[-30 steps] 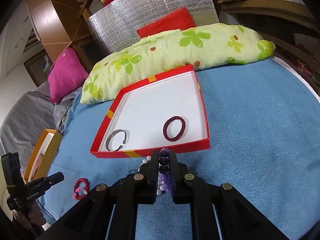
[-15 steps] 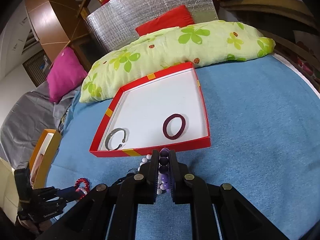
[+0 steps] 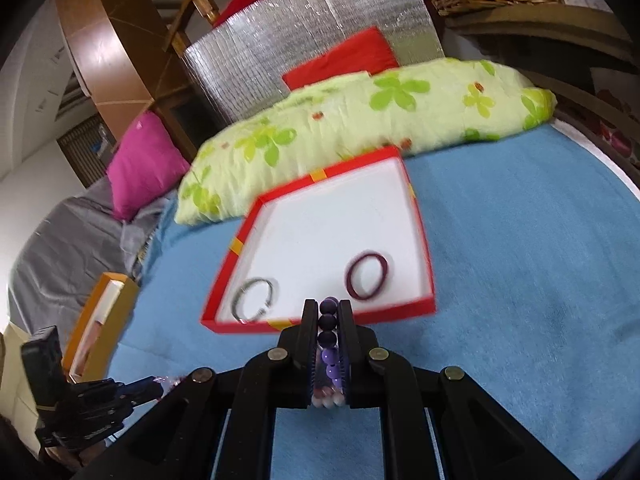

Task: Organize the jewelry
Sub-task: 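Lift both bracelets and carry them over the red tray, then lower both bracelets into the tray and open both tools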

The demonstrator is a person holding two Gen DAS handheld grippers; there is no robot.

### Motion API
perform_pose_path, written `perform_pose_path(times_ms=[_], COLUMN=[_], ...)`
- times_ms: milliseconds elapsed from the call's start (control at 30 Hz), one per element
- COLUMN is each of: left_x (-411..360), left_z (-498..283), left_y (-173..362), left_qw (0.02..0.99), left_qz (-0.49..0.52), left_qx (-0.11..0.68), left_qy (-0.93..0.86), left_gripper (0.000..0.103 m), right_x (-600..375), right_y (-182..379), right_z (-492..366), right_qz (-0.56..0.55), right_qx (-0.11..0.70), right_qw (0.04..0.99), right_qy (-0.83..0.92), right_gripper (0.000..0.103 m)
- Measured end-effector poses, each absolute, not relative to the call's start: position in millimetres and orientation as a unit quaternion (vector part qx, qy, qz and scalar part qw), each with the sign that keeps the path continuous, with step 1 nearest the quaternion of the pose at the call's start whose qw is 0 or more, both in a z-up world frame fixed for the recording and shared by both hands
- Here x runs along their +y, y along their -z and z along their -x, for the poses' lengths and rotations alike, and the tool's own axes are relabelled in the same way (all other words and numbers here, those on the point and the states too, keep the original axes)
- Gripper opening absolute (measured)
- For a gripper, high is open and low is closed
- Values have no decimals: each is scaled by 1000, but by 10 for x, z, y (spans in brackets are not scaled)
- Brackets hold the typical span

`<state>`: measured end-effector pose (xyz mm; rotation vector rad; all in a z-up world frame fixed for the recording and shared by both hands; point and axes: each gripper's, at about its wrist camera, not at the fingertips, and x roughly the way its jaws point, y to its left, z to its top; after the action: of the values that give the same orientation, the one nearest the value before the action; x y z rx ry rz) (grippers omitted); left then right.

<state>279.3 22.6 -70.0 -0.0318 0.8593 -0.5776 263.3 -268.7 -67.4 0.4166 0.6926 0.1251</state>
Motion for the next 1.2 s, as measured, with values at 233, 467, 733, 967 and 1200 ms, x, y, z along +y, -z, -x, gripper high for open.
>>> perform_pose_path(times_ms=[233,467,733,967,1200], left_x=[-157,-493,-726,-790,-586], left_z=[-3301,-4128,-4535,-4618,-4396], left_y=[339,523,848,979,763], left_qw=[879,879,867,865,890], left_qz=[54,70,73,39,0], left_qx=[374,399,432,459,434], left_qy=[291,253,235,200,138], left_gripper=[8,8,8,18,59], right_x=[-2647,-2673,-2726,-2750,-2892], right_y=[553,852,1051,1139,1050], right_z=[-3066,-3731,-4111,-4270,-4156], right_qz=[-235,-272,-326,-317,-316], right_qx=[311,350,353,368,362], right_qw=[917,893,872,872,876], right_qy=[-82,-84,-91,-55,-39], right_gripper=[11,11,11,14,18])
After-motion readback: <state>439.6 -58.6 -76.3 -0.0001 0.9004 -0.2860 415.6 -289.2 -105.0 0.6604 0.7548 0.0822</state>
